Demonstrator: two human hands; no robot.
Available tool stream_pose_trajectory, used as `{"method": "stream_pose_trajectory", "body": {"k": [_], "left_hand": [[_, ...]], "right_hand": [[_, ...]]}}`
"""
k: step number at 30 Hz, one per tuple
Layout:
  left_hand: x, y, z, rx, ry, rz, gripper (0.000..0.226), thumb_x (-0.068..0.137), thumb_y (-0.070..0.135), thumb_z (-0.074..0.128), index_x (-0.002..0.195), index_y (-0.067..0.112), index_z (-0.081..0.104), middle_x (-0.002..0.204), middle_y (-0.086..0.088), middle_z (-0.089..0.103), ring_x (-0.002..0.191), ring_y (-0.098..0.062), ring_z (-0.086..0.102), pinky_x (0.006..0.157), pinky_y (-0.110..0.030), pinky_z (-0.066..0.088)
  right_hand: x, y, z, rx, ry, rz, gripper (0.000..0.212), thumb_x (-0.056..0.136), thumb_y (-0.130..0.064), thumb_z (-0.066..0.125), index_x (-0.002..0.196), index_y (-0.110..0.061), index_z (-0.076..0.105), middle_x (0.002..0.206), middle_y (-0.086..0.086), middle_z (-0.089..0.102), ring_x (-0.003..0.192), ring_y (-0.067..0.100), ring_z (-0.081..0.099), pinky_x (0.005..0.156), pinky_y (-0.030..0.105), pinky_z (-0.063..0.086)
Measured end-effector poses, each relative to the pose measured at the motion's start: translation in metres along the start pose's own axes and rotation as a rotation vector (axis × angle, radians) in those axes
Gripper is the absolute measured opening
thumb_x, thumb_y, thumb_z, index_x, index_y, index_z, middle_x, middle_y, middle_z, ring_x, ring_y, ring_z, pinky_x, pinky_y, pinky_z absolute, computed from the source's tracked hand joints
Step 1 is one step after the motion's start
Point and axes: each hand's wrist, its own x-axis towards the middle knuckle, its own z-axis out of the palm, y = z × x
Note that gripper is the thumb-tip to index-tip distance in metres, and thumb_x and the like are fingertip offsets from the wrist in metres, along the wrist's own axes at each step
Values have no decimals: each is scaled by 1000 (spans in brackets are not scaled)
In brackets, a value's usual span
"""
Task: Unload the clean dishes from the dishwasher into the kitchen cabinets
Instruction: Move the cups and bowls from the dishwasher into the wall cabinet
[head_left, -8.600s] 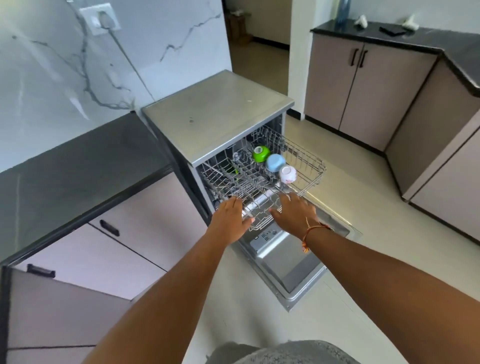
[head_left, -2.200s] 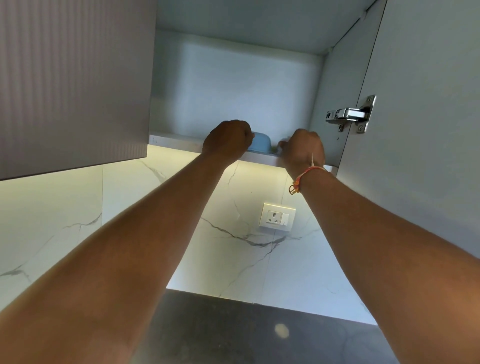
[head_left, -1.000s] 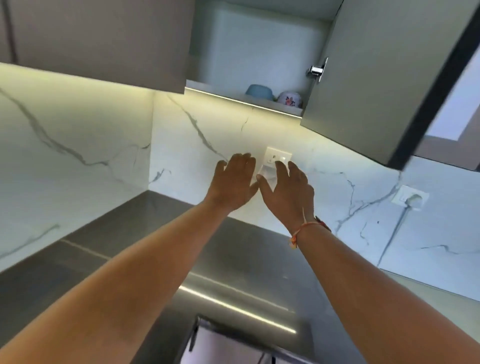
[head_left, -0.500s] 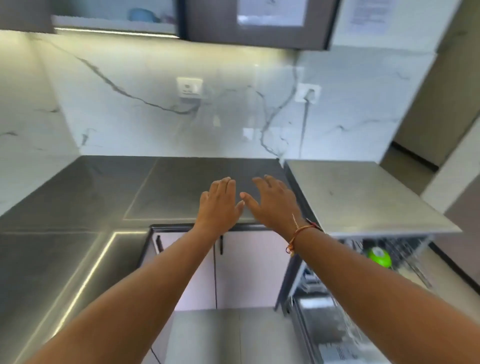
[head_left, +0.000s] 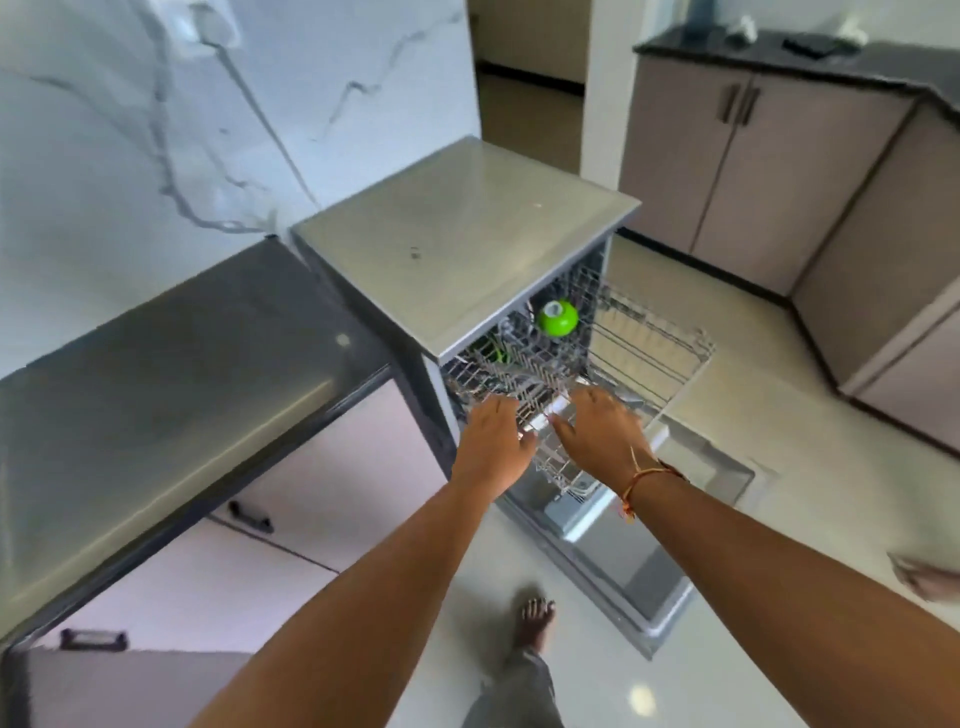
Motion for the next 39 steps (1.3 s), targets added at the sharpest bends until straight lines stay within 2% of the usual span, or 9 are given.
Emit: {"method": "stream_pose_trajectory", "body": {"k": [4,8,14,20,26,30,33,36,39], "left_hand": [[67,-2,39,-74,-137,-43,48,95,37,57,133,10,46,132,-9,50,125,-25,45,102,-37,41],[146,-13,84,-154,-204,-122,57,94,37,60,139,8,42,139,-12,47,132,-28,41,106,-41,40],[268,-43,164,-166,-163,-178,59,90,33,66,137,7,42,136,-17,49,128,-33,46,98,-49,48],[383,-39,227,-157,-37,-184,74,90,36,67,146,2,32,144,-20,44,133,-33,41,108,-42,39],[473,-37,276,-131,-19,-192,93,83,42,74,152,4,24,154,-18,34,143,-32,30,118,-41,27],[512,-47,294,29,-23,-167,102,76,48,78,152,10,23,156,-13,29,144,-32,28,118,-43,28],[532,-56,301,89,-87,-224,113,70,52,81,154,14,16,158,-15,24,145,-35,24,118,-46,25],[546,-64,304,65,-108,-291,120,62,54,86,153,17,18,154,-16,32,142,-37,31,115,-48,31],[549,-67,303,-43,-64,-335,118,57,50,89,150,17,25,148,-13,39,138,-34,38,112,-45,36]], "right_hand": [[44,29,19,35,-50,113,57,95,-57,42,138,-19,45,142,12,50,129,33,49,102,50,46],[109,49,49,85,-91,190,57,95,-54,45,138,-17,42,139,13,51,124,33,53,98,50,49],[201,84,99,111,-93,257,57,95,-53,48,140,-18,40,132,15,54,118,36,57,93,50,52],[265,129,144,91,-70,298,59,93,-47,53,141,-16,38,135,16,51,119,39,54,93,47,51],[294,177,178,84,-64,323,64,94,-48,52,146,-17,34,144,16,45,126,39,49,98,48,49],[300,196,189,87,-67,307,68,96,-48,51,152,-19,26,154,15,36,135,37,43,103,47,44],[299,201,192,95,-69,291,69,96,-48,52,153,-18,25,153,14,37,135,36,42,105,46,43],[297,201,195,112,-63,281,68,97,-48,51,153,-17,25,153,13,37,135,34,43,106,44,43],[295,198,196,140,-55,283,66,98,-46,50,152,-16,26,151,14,39,134,33,43,106,44,43]]}}
